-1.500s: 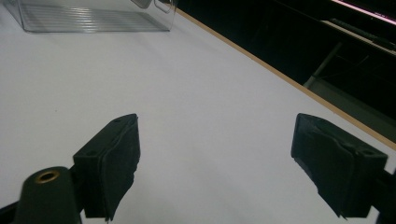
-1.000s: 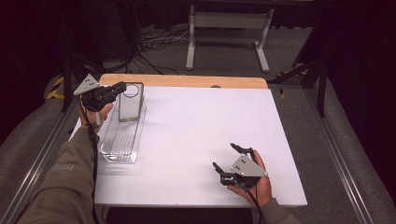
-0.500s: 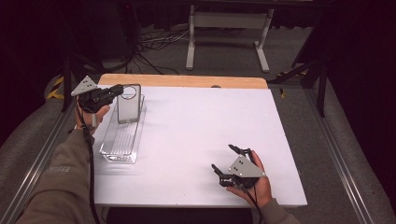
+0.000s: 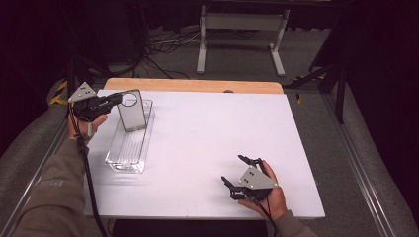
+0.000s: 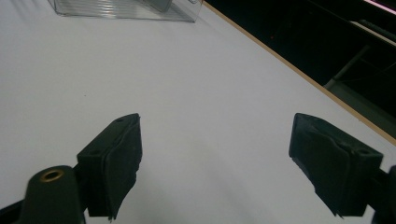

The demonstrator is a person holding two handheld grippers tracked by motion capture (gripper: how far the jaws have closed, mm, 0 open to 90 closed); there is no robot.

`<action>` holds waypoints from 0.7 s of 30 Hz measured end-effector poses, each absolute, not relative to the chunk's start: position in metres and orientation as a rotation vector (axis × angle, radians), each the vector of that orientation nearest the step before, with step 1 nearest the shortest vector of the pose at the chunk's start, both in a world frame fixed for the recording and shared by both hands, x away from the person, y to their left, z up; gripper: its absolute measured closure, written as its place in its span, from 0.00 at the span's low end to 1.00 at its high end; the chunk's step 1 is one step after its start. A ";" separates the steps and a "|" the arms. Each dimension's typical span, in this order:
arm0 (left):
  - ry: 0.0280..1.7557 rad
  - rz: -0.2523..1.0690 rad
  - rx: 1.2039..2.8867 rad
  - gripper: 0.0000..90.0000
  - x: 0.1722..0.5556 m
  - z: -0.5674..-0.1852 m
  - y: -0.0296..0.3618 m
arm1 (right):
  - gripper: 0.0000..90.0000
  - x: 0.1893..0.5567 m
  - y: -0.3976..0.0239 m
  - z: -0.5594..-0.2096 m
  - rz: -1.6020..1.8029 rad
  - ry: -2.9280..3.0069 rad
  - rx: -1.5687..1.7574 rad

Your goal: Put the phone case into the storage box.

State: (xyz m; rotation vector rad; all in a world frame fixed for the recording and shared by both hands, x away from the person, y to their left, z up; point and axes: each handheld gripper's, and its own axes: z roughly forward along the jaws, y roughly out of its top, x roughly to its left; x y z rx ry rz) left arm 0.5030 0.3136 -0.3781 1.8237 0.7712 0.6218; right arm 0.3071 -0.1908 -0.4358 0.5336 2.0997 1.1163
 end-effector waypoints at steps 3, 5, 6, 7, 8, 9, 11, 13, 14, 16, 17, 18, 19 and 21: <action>0.766 0.634 1.846 0.87 0.502 -0.377 0.313 | 0.20 0.307 -0.190 -0.436 1.113 2.111 0.529; 0.763 0.649 1.895 0.86 0.500 -0.375 0.311 | 0.20 0.307 -0.190 -0.437 1.107 2.116 0.525; 0.760 0.645 1.912 0.86 0.500 -0.374 0.311 | 0.20 0.306 -0.189 -0.437 1.103 2.119 0.523; 0.760 0.640 1.920 0.86 0.499 -0.374 0.311 | 0.20 0.306 -0.189 -0.437 1.098 2.122 0.519; 0.760 0.636 1.947 0.86 0.499 -0.373 0.311 | 0.20 0.306 -0.188 -0.437 1.097 2.125 0.517; 0.761 0.642 1.990 0.86 0.500 -0.374 0.310 | 0.20 0.306 -0.188 -0.437 1.096 2.129 0.515; 0.763 0.626 2.002 0.85 0.500 -0.376 0.311 | 0.20 0.306 -0.188 -0.437 1.090 2.132 0.515; 0.768 0.632 2.008 0.86 0.501 -0.376 0.311 | 0.20 0.307 -0.187 -0.438 1.091 2.136 0.514; 0.775 0.623 2.016 0.85 0.501 -0.377 0.309 | 0.20 0.307 -0.187 -0.438 1.088 2.140 0.516; 0.770 0.623 2.038 0.85 0.502 -0.377 0.308 | 0.20 0.307 -0.187 -0.439 1.083 2.149 0.512; 0.782 0.637 2.050 0.84 0.503 -0.378 0.306 | 0.20 0.307 -0.186 -0.439 1.079 2.151 0.508; 0.782 0.637 2.050 0.84 0.503 -0.378 0.306 | 0.20 0.307 -0.186 -0.439 1.077 2.154 0.506; 0.786 0.647 2.047 0.84 0.504 -0.379 0.305 | 0.20 0.307 -0.186 -0.439 1.077 2.157 0.507; 0.789 0.669 2.038 0.84 0.506 -0.380 0.303 | 0.20 0.307 -0.186 -0.440 1.076 2.159 0.506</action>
